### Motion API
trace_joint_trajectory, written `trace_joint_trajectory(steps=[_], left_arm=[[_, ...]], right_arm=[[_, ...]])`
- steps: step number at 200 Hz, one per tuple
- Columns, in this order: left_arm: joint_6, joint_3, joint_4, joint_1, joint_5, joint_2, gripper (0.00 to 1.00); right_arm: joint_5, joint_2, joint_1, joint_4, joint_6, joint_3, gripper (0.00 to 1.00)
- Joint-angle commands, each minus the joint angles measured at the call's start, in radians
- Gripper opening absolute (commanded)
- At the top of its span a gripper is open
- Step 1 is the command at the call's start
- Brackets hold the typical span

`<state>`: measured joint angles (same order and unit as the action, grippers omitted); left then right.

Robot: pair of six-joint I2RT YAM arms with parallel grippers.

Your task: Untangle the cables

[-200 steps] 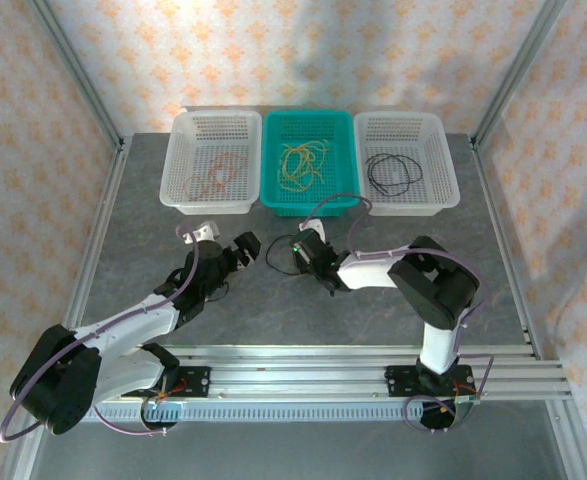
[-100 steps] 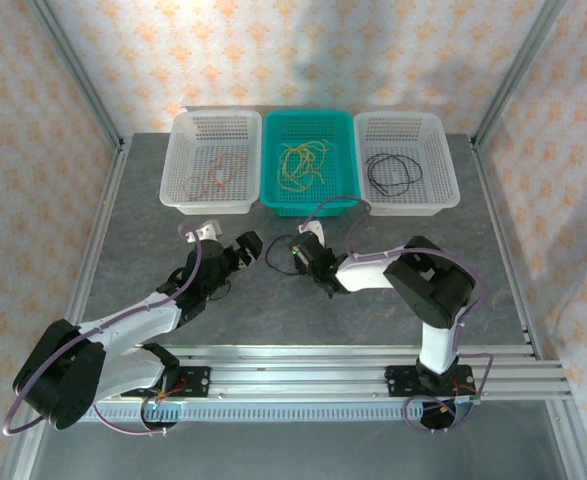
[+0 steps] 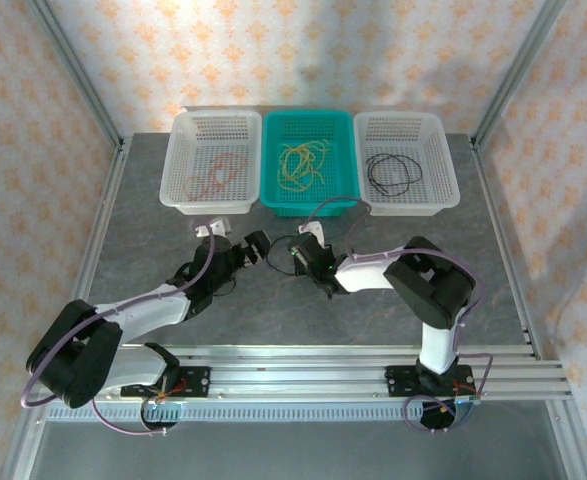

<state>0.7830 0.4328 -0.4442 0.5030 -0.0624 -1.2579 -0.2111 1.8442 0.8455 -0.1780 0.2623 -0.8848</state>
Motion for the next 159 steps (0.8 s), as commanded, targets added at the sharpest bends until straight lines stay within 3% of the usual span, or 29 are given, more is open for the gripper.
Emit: trace_joint_trajectory(steps=[1,159], left_arm=[[-0.042,0.041,-0.066,-0.005,-0.018,-0.008,0.99],[-0.100,0.151,-0.185,0.198,-0.021,-0.128,0.99]], right_arm=[[-0.038,-0.080,-0.005,0.085,0.016,0.019,0.00],[-0.101,-0.713,-0.056,0.252,0.173,0.270,0.00]])
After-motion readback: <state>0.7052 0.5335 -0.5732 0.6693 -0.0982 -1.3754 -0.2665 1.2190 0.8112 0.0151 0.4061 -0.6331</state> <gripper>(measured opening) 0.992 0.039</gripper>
